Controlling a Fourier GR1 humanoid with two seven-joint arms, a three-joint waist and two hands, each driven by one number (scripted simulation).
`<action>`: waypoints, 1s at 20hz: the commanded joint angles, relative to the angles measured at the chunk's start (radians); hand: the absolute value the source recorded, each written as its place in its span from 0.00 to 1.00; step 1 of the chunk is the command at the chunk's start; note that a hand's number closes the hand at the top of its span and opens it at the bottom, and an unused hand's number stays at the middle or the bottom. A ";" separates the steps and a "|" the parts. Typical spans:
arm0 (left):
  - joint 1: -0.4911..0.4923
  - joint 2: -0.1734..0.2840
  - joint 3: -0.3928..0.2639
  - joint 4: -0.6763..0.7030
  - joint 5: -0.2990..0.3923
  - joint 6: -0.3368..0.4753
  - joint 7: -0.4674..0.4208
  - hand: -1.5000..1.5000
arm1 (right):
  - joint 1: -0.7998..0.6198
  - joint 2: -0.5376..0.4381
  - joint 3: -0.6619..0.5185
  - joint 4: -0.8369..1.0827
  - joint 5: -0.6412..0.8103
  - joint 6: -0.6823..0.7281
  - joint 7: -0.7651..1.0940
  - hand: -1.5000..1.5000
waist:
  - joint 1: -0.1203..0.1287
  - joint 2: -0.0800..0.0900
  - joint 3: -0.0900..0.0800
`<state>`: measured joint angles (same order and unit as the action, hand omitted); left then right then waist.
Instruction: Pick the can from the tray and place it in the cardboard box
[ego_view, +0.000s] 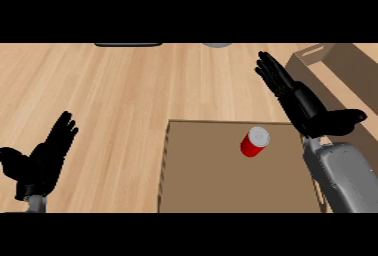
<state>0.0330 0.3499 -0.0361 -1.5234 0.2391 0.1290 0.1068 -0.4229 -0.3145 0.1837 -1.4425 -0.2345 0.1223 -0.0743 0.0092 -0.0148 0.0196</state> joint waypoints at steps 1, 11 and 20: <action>-0.024 -0.001 -0.025 -0.023 -0.072 0.015 -0.050 0.50 | 0.073 -0.012 -0.016 -0.148 0.031 -0.066 0.032 0.00 | -0.025 0.009 -0.020; -0.166 0.106 -0.124 -0.122 -0.177 -0.135 -0.151 0.50 | 0.177 -0.367 -0.270 -0.256 0.220 -0.170 0.132 0.00 | -0.051 0.008 -0.020; -0.219 0.076 -0.108 0.004 -0.185 -0.188 -0.225 0.50 | 0.259 -0.465 -0.130 -0.504 0.446 -0.066 0.192 0.00 | -0.018 0.013 -0.022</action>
<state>-0.1676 0.4334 -0.1533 -1.5579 0.0500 -0.0320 -0.0867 -0.1434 -0.7281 0.0129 -1.8504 0.1487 0.0049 0.0120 -0.0252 -0.0038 -0.0005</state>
